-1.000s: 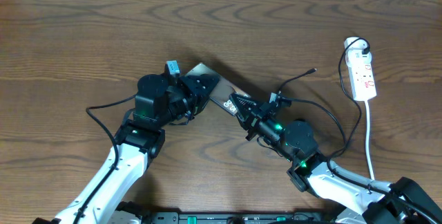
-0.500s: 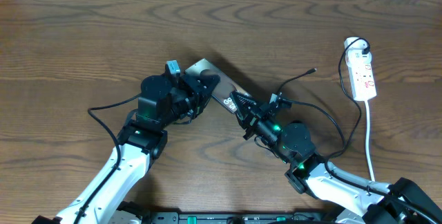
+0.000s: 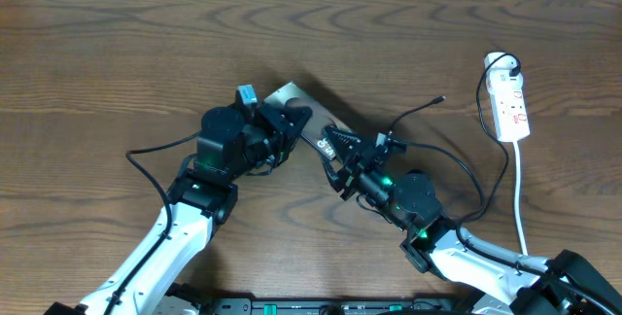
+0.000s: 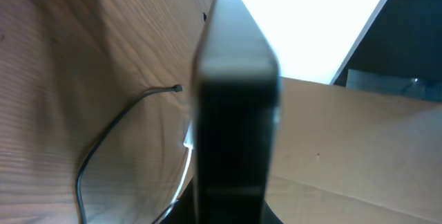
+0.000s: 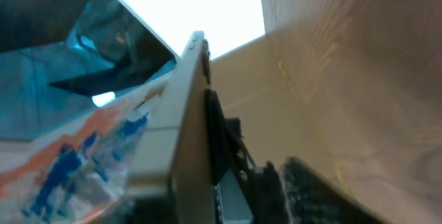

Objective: Plug charger to phone and switch on socket
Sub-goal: 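Bring the left gripper back and grasp the phone's left end, then open the right gripper and move it right toward the black cable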

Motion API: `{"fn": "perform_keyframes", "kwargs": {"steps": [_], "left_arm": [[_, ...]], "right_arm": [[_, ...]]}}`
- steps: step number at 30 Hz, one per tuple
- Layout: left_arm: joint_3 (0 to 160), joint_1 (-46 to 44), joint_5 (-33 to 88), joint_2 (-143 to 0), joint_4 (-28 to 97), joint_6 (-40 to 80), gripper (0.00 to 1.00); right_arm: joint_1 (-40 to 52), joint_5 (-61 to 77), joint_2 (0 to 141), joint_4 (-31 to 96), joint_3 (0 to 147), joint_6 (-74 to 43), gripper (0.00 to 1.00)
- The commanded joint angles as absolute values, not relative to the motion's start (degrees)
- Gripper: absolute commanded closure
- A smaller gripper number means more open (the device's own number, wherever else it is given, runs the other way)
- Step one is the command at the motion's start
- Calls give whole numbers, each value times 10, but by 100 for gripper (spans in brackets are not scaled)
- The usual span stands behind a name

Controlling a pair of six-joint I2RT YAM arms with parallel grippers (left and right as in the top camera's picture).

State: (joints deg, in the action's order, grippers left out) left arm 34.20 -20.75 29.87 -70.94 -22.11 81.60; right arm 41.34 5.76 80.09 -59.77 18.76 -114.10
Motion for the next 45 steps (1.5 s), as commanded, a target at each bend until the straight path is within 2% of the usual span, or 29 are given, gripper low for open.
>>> {"fn": "perform_keyframes", "kwargs": {"steps": [1, 3, 4, 5, 9, 16, 19, 22, 23, 24, 27, 30, 38, 39, 40, 41, 45], "left_arm": [[347, -202, 299, -704, -225, 755, 93], [347, -187, 300, -704, -205, 735, 93], [347, -176, 300, -704, -188, 725, 93], [347, -157, 300, -704, -159, 704, 92], [347, -101, 322, -704, -88, 679, 93], [347, -8, 488, -704, -81, 660, 92], [347, 3, 521, -704, -79, 657, 93], [347, 0, 534, -705, -77, 642, 92], [347, -1, 540, -705, -74, 641, 92], [347, -1, 542, -705, -73, 641, 92], [347, -1, 547, -707, -73, 641, 92], [347, -1, 546, -707, -66, 641, 93], [347, -1, 547, -707, -64, 641, 93], [347, -1, 547, -707, -64, 641, 92], [347, -1, 547, -707, -64, 641, 93], [347, -1, 547, -707, -64, 641, 93], [347, -1, 547, -707, -64, 641, 92]], "right_arm": [[417, 88, 798, -597, 196, -1058, 31], [417, 92, 798, -592, 196, -986, 8], [417, 92, 798, -584, 196, -943, 1], [415, 91, 798, -564, 196, -883, 1], [400, 91, 798, -502, 196, -777, 1], [336, 102, 786, -481, 198, -715, 1], [298, 124, 764, -423, 220, -658, 1], [270, 132, 740, -261, 279, -580, 1], [261, 102, 729, -119, 340, -512, 1], [259, 72, 727, -52, 373, -486, 1], [254, -55, 728, 138, 467, -471, 1], [245, -173, 731, 265, 536, -480, 1], [239, -222, 730, 245, 554, -479, 1], [239, -227, 732, 237, 554, -479, 3], [239, -236, 735, 234, 554, -479, 14], [239, -249, 741, 230, 554, -479, 17], [239, -313, 791, 217, 554, -479, 8]]}}
